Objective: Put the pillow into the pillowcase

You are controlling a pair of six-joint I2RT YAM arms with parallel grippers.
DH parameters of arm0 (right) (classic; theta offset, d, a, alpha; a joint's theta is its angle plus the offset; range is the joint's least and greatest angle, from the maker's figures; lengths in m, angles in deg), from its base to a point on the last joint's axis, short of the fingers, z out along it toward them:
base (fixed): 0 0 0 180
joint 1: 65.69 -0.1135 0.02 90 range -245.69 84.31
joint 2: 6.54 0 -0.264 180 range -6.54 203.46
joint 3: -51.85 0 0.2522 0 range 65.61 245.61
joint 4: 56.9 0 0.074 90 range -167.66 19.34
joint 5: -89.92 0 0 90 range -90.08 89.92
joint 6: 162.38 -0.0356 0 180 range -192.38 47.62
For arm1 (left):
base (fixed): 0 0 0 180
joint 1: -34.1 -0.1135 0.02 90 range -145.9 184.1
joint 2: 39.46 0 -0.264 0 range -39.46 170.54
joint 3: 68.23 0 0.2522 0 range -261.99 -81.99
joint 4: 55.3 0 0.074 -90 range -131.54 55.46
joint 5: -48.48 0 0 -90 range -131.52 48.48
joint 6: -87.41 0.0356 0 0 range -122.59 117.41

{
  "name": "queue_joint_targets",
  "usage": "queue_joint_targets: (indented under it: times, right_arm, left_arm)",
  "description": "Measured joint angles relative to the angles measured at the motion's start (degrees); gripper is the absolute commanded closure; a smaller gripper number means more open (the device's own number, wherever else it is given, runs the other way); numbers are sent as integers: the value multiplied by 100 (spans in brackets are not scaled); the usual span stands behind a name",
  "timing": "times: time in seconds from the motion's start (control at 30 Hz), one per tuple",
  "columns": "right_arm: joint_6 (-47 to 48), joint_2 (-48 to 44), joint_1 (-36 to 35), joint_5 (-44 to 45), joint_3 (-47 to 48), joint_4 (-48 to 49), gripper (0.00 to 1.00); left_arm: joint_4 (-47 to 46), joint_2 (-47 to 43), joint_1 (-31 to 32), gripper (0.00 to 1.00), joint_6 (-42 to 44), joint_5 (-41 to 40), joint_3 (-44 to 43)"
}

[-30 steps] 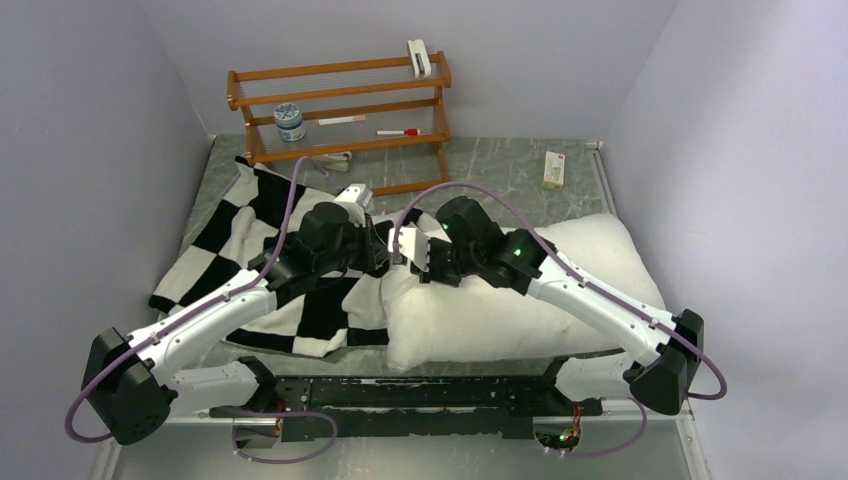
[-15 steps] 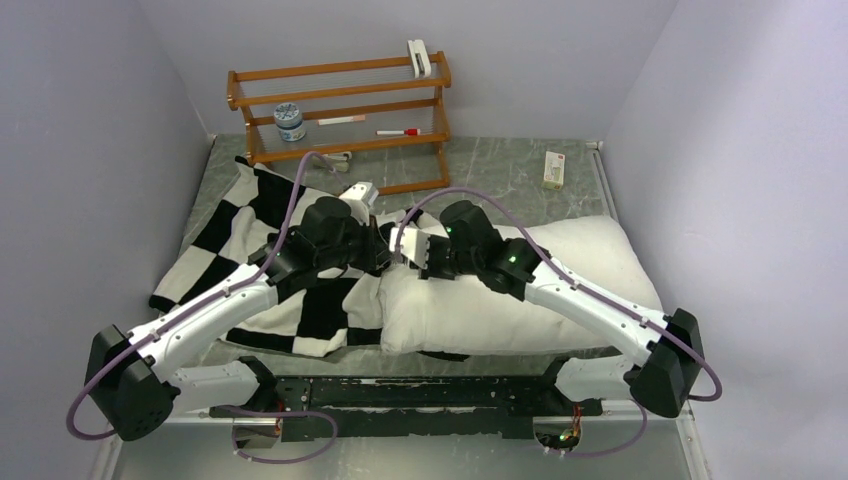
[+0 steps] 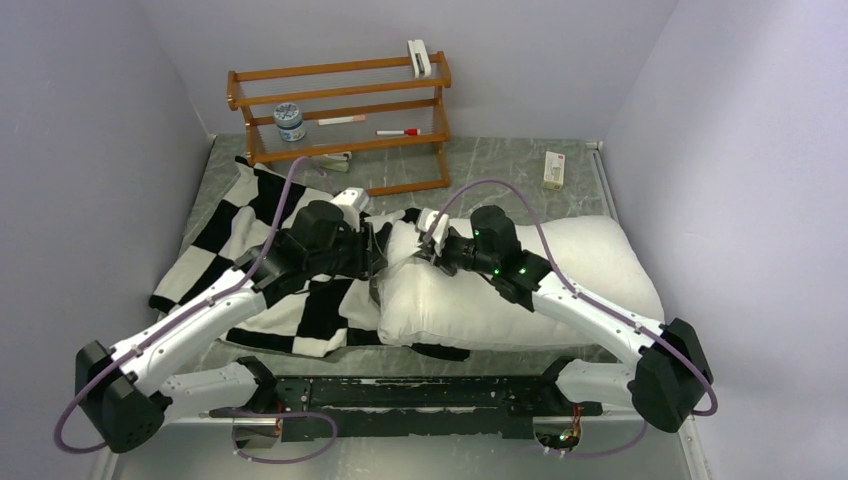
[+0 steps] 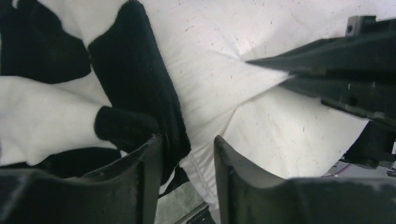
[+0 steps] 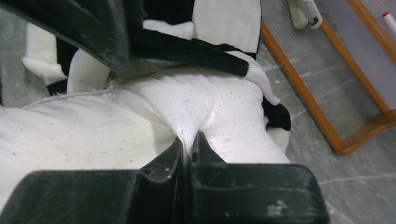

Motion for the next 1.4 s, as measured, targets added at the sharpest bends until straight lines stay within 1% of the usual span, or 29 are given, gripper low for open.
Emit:
queue_joint_targets:
  times: [0.03, 0.2, 0.27, 0.33, 0.37, 0.43, 0.53, 0.57, 0.6, 0.63, 0.67, 0.73, 0.8, 0.83, 0.93, 1.03, 1.17, 1.23, 1.33, 1.4]
  right_arm:
    - [-151, 7, 72, -103, -59, 142, 100]
    - [-813, 214, 380, -470, -116, 595, 100]
    - [-1008, 282, 424, -514, -116, 686, 100]
    - [-1137, 315, 442, -533, -116, 752, 100]
    - [-1200, 321, 450, -544, -122, 789, 100]
    - [-1327, 323, 466, -562, -186, 925, 100]
    - [-1460, 323, 476, -608, -278, 1075, 100]
    - [-1493, 323, 476, -612, -295, 1106, 100]
    - [-1519, 323, 476, -614, -315, 1147, 100]
    - [-1543, 323, 479, -616, -339, 1193, 100]
    - [-1578, 323, 479, -614, -365, 1237, 100]
    - [-1644, 319, 479, -608, -420, 1335, 100]
    - [-1762, 319, 479, -560, -490, 1484, 100]
    - [-1818, 319, 479, -516, -529, 1574, 100]
    - [-2079, 337, 479, -348, -680, 1926, 100]
    - [-2332, 428, 476, -125, -739, 2245, 100]
    - [-2553, 566, 444, 254, -820, 2686, 100]
    - [-2590, 656, 387, 483, -796, 2785, 100]
    - [-2549, 868, 199, 857, -562, 2680, 100]
    - [-2448, 984, 24, 1099, -363, 2457, 86]
  left_arm:
    - [66, -98, 0, 47, -7, -48, 24]
    - [129, -796, 0, 48, -264, -240, 629]
    - [157, -966, 0, 45, -417, -256, 986]
    - [138, -1040, 0, 37, -544, -254, 1272]
    - [136, -1051, 0, 35, -586, -251, 1377]
    - [103, -999, 0, 36, -675, -254, 1534]
    - [-87, -754, 15, 41, -750, -426, 1655]
    - [-181, -647, 24, 46, -765, -544, 1700]
    - [-278, -525, 42, 53, -774, -688, 1755]
    - [-345, -415, 50, 65, -789, -800, 1794]
    - [-380, -321, 55, 74, -789, -890, 1810]
    - [-409, -114, 76, 86, -743, -1023, 1775]
    - [-337, -33, 94, 93, -671, -1034, 1641]
    - [-275, -44, 101, 95, -614, -997, 1545]
    - [-236, -317, 114, 95, -455, -632, 1311]
    - [-214, -857, 116, 95, -398, 11, 1309]
    - [-216, -1504, 118, 95, -420, 739, 1554]
    - [-181, -1705, 120, 95, -431, 931, 1700]
    - [-127, -1904, 120, 95, -431, 1093, 1906]
    - [-129, -1943, 118, 95, -428, 1095, 1993]
